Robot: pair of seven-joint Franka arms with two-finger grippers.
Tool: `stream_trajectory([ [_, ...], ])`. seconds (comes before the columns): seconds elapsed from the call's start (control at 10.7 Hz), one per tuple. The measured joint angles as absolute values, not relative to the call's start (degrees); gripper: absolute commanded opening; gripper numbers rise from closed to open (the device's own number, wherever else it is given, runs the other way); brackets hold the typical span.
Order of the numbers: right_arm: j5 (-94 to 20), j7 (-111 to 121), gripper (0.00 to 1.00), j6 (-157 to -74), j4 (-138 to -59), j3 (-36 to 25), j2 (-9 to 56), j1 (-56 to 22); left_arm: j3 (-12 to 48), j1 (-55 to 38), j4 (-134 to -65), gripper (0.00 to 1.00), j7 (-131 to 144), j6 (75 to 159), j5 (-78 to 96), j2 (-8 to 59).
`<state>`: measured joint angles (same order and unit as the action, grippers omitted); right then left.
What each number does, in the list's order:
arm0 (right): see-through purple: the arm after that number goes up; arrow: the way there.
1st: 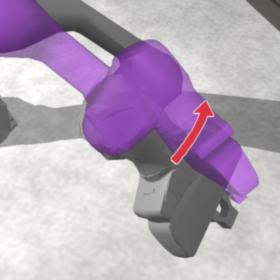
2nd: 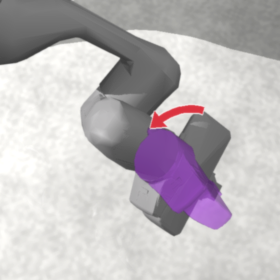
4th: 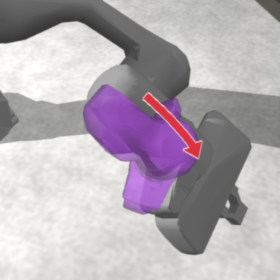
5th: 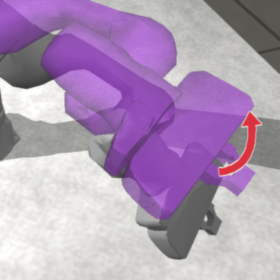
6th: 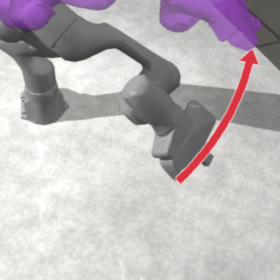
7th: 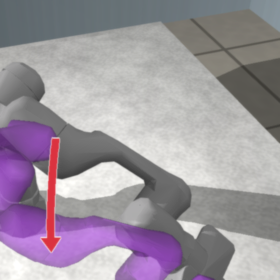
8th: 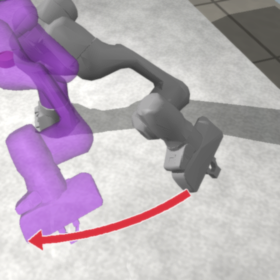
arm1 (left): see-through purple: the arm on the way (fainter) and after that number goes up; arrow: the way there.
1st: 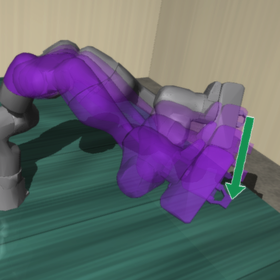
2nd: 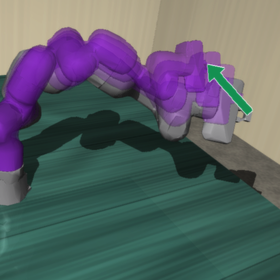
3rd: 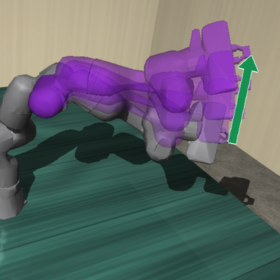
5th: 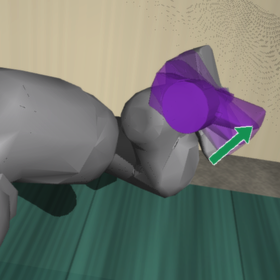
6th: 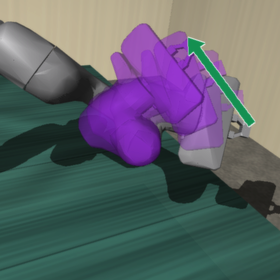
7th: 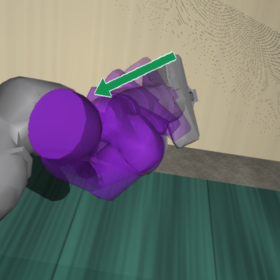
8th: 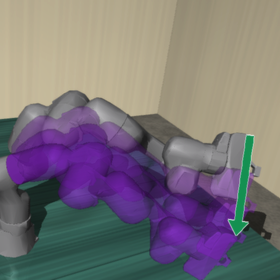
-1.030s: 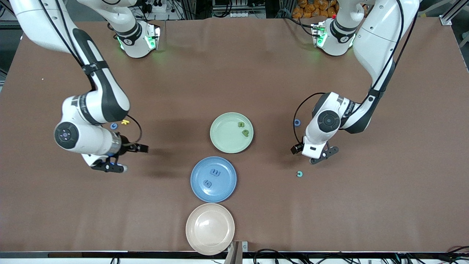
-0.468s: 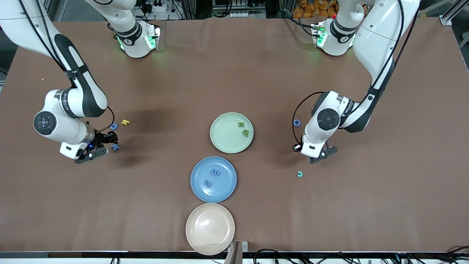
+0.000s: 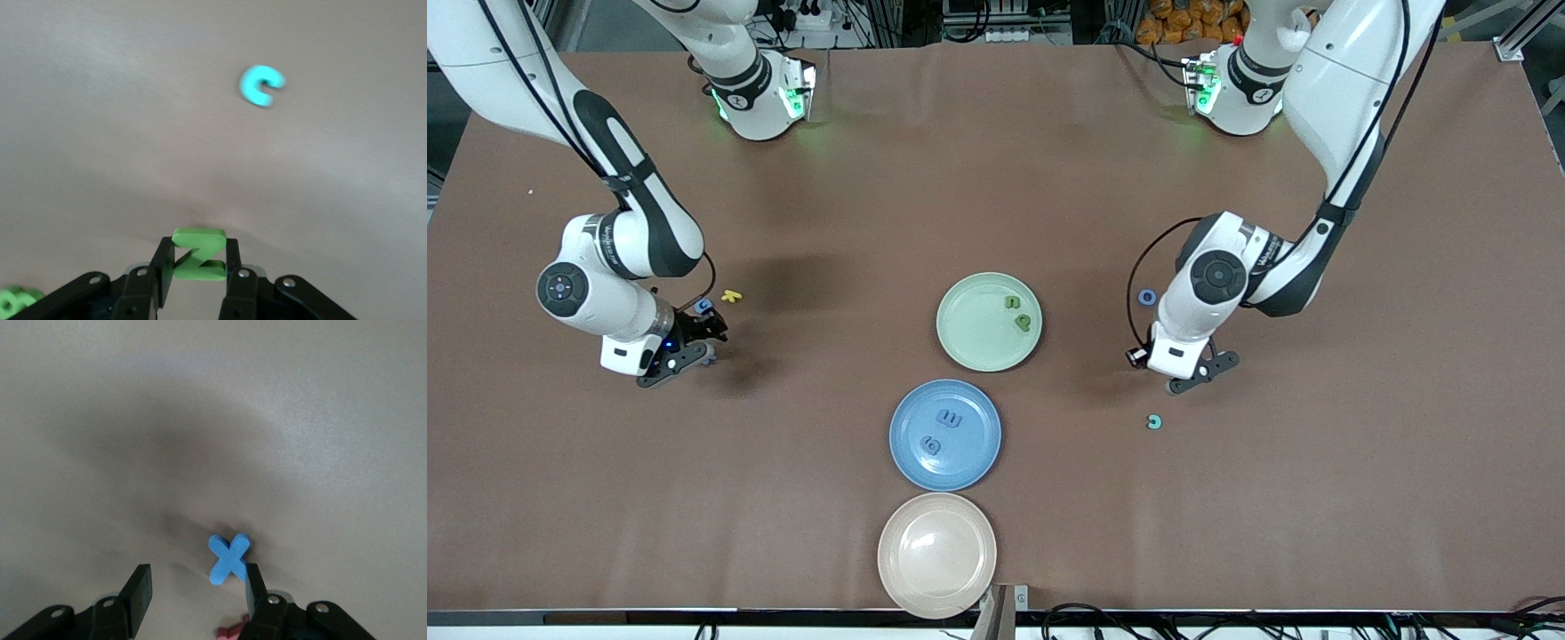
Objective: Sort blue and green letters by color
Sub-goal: 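Lift the Z with the left gripper while the right gripper grasps blue X, then drop the Z on the green plate while the right gripper carries the X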
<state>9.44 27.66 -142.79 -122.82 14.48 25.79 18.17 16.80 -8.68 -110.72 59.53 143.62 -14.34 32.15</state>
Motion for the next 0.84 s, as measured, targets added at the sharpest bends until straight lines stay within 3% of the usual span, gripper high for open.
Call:
stream_trajectory([
  [0.37, 13.6, 29.4, 0.63, -147.2, -123.7, 14.3, 26.8, 18.3, 21.6, -13.3, -108.0, 0.0, 72.5, 143.6, -14.3, 31.2],
  [0.84, 17.0, 29.9, 0.47, -148.8, -123.8, 13.8, 27.0, 18.4, 21.5, -25.0, -105.9, 0.0, 83.6, 143.6, -14.3, 32.4],
])
